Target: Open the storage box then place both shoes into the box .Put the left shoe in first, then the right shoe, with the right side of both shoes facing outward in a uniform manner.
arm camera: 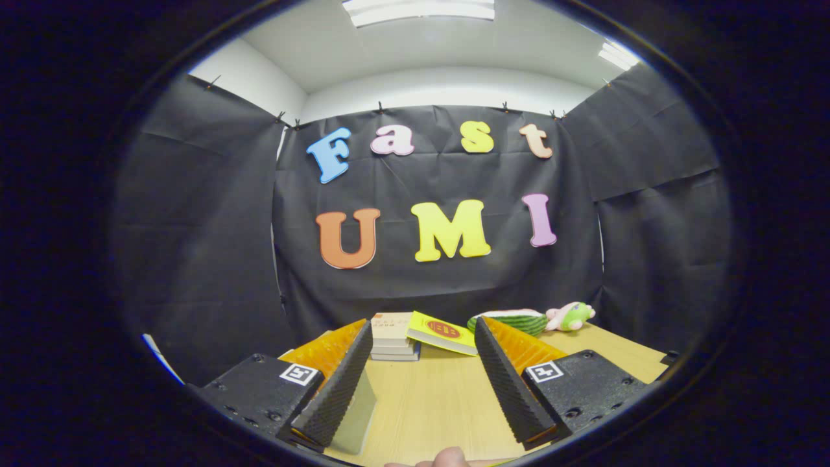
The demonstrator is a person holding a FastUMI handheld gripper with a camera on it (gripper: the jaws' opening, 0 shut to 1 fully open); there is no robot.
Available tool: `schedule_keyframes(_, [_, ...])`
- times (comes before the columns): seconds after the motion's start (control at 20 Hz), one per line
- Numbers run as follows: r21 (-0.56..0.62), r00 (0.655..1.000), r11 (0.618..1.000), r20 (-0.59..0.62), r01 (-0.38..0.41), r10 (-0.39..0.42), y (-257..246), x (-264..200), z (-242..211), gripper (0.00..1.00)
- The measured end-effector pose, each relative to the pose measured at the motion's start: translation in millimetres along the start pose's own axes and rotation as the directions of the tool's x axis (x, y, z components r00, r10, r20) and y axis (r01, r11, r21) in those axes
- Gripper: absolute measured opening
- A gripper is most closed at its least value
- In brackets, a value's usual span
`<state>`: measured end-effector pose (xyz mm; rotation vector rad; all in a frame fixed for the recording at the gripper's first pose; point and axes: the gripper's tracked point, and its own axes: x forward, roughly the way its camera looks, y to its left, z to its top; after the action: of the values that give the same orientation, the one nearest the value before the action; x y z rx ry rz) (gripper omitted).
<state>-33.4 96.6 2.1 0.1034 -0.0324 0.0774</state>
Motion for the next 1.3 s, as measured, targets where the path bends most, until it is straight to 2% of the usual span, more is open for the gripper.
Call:
schedule_keyframes(0.25, [-0.053, 0.999, 0.998, 0.049, 0.026, -0.023, -9, -19, -11, 1.0])
schedule_keyframes(0.8, [-0.063, 1.0, 0.998, -0.009, -0.024, 0.023, 5, -15, -18, 1.0])
schedule_keyframes(1.05, [-0.078, 0.999, 0.997, 0.032, -0.024, 0.027, 9, -18, -7, 1.0])
schedule_keyframes(1.3, [-0.072, 0.999, 0.997, 0.023, -0.04, 0.042, 23, -27, -9, 1.0])
